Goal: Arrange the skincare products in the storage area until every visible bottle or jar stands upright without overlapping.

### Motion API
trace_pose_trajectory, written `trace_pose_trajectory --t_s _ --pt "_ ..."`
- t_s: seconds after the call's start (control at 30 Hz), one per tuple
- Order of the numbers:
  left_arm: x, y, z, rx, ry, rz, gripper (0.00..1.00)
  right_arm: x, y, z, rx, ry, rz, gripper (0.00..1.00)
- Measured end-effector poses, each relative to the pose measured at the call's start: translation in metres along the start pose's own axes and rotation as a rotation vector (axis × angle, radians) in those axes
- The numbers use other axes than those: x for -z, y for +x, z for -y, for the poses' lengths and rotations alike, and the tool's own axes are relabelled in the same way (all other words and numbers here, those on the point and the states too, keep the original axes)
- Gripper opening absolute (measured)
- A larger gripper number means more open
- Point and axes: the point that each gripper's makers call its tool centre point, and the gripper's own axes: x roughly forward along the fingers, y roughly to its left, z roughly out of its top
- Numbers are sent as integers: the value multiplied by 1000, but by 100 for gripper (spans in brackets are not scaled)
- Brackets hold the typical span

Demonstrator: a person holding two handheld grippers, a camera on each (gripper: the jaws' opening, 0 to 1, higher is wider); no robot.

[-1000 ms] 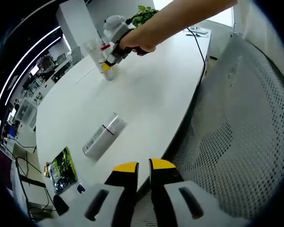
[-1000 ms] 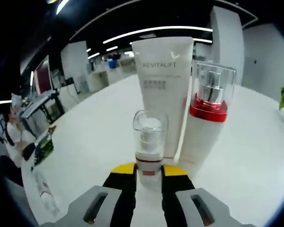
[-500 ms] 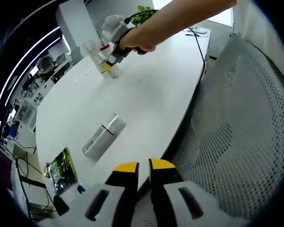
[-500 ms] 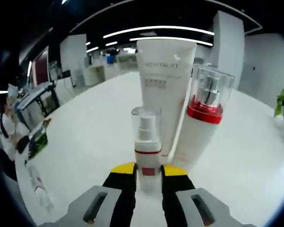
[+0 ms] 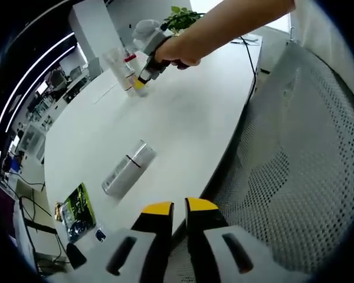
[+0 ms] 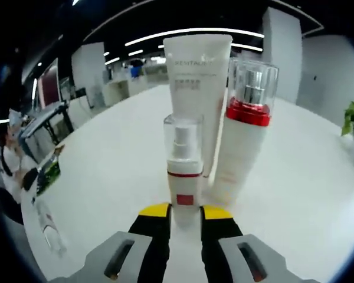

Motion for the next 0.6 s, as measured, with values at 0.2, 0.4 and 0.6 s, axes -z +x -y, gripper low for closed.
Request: trace_pose_trajectory --t_s 0.2,0.4,0.6 --pt "1 0 0 1 -1 -6 4 4 5 2 -3 -13 -19 17" --pt "2 1 0 3 -3 -10 4 3 10 6 -10 -24 -24 16" --pt "3 1 0 4 -5 -15 4 5 13 4 -28 -4 -32 2"
